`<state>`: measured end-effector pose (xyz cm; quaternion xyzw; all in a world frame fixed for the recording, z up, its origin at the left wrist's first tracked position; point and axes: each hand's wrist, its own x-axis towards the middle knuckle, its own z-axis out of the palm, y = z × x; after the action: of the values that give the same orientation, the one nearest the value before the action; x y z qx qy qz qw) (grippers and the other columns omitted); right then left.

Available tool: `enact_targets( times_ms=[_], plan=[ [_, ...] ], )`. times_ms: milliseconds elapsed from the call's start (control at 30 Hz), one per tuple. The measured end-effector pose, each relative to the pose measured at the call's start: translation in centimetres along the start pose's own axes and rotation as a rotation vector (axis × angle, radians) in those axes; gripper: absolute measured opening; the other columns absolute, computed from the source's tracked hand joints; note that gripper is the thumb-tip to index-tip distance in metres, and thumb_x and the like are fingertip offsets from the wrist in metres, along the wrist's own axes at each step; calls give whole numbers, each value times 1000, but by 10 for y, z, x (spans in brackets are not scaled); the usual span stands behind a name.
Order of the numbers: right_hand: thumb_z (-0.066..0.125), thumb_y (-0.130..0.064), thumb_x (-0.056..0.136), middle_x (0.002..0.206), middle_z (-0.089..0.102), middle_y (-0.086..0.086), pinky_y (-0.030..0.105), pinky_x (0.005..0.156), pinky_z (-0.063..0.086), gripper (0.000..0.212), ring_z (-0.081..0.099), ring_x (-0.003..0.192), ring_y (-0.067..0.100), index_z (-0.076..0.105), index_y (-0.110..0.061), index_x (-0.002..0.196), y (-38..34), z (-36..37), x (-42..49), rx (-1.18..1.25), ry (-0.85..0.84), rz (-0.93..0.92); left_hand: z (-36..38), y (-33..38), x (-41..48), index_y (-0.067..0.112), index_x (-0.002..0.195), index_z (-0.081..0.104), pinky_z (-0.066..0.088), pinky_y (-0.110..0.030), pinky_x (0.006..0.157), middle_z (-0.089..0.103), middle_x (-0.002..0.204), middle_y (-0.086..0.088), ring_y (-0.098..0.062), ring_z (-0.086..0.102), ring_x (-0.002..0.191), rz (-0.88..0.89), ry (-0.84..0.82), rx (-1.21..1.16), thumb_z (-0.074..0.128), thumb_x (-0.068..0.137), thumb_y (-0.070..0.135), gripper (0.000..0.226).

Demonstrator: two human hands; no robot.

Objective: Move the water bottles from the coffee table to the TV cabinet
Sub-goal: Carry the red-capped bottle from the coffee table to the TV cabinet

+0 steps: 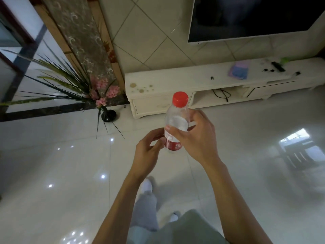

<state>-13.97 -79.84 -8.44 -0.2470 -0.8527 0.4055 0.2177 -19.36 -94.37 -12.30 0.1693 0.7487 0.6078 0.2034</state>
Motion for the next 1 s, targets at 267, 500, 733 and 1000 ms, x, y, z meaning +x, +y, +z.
enact_targets(
  times_ms=[267, 500, 733, 1000],
  plan=[
    [68, -70, 61, 104, 59, -13, 27, 78, 55, 67, 58, 94, 4, 57, -28, 113, 12, 32, 109, -51, 10, 19, -2, -1, 119, 17, 123, 63, 54, -43, 95, 69, 117, 4, -13, 64, 109, -7, -28, -14, 51, 97, 15, 29],
    [74, -63, 65, 108, 62, -11, 22, 80, 51, 65, 59, 96, 7, 56, -25, 114, 0, 67, 223, -99, 15, 69, -29, 9, 249, 15, 121, 64, 55, -40, 93, 70, 115, 5, -10, 65, 107, -1, -76, -10, 52, 96, 15, 28],
    [76, -60, 64, 107, 61, -12, 23, 79, 52, 66, 58, 95, 5, 56, -27, 117, -8, 94, 305, -80, 42, 89, -43, 17, 341, 11, 117, 64, 56, -40, 90, 71, 111, 0, -15, 66, 104, 9, -77, -25, 53, 96, 11, 24],
    [68, -68, 61, 104, 61, -13, 32, 81, 57, 67, 60, 94, 7, 56, -30, 114, 16, 110, 385, -60, 41, 107, -31, 19, 417, 16, 120, 63, 56, -39, 92, 70, 113, 6, -11, 66, 105, -22, -79, 14, 52, 96, 13, 26]
  ],
)
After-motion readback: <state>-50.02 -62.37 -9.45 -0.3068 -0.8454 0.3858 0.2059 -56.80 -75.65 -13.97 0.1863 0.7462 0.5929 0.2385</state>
